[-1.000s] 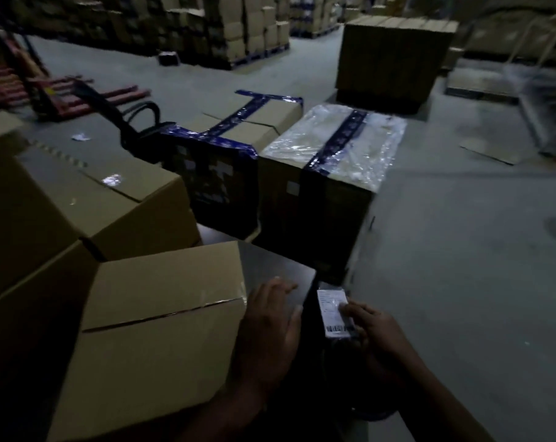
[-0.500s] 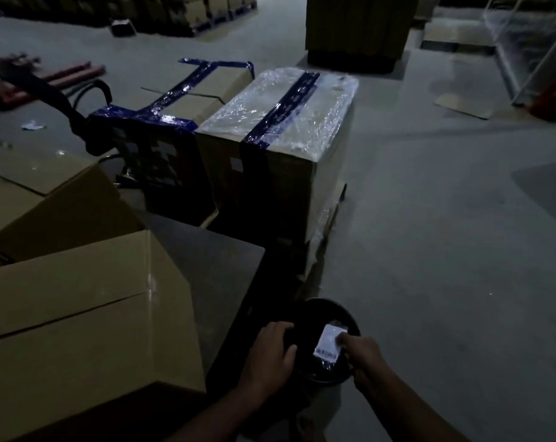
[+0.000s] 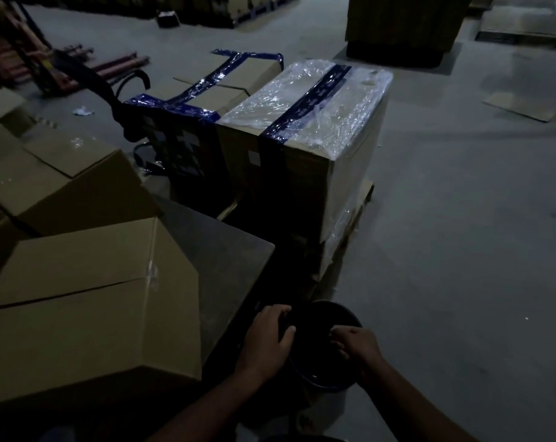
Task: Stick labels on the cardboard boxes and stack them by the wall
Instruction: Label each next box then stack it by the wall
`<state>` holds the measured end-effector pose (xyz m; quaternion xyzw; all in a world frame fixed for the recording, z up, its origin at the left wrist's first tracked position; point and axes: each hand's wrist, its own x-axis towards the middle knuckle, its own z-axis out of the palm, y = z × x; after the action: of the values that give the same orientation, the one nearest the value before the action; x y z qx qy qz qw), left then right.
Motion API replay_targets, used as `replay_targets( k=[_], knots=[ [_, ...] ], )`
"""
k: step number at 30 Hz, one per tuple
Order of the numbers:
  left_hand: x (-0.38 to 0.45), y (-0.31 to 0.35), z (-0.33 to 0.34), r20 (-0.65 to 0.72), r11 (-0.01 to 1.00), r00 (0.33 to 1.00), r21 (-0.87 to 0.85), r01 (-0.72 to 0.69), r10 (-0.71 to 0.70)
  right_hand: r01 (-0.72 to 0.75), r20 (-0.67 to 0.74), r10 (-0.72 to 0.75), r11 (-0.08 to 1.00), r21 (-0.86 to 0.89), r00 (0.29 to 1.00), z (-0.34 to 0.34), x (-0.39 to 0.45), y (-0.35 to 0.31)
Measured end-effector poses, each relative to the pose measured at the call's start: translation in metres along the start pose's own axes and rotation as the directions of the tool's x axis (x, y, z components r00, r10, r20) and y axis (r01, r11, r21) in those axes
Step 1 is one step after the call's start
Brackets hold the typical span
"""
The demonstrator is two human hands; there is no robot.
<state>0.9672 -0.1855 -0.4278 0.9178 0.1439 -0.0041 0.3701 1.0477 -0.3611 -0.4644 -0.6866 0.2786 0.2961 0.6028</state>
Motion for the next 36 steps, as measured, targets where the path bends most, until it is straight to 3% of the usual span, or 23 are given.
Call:
replay_targets(
  k=[4, 10, 16, 21, 24, 27, 36],
  knots=[
    [0.001, 0.006, -0.015, -0.105, 0.999, 0.994, -0.049, -0.023, 0.017, 0.201, 0.186, -0.181, 0.975, -0.096, 0.966, 0.017, -0.017, -0.026],
    [-0.002, 0.032, -0.066, -0.345, 0.991, 0.937, -0.097, -0.094, 0.055, 0.498, 0.456, -0.424, 0.866, -0.049, 0.782, 0.073, -0.069, -0.083],
    [-0.023, 0.033, -0.123, -0.535, 0.992, 0.843, -0.077, -0.101, 0.044, 0.592, 0.604, -0.492, 0.805, 0.041, 0.627, 0.131, -0.108, -0.109],
    [-0.049, 0.013, -0.165, -0.652, 0.998, 0.758, -0.05, -0.022, -0.016, 0.726, 0.659, -0.536, 0.688, -0.022, 0.528, 0.185, -0.127, -0.102],
    [-0.066, -0.009, -0.189, -0.711, 0.997, 0.7, -0.068, 0.032, -0.071, 0.77, 0.651, -0.54, 0.628, -0.111, 0.534, 0.216, -0.141, -0.092],
    [-0.079, -0.039, -0.209, -0.706, 0.989, 0.693, -0.105, 0.104, -0.148, 0.778, 0.607, -0.552, 0.598, -0.19, 0.572, 0.24, -0.15, -0.083],
    [-0.102, -0.128, -0.271, -0.71, 0.902, 0.605, -0.1, 0.419, -0.36, 0.804, 0.54, -0.614, 0.544, -0.24, 0.576, 0.265, -0.155, -0.064]
  ],
)
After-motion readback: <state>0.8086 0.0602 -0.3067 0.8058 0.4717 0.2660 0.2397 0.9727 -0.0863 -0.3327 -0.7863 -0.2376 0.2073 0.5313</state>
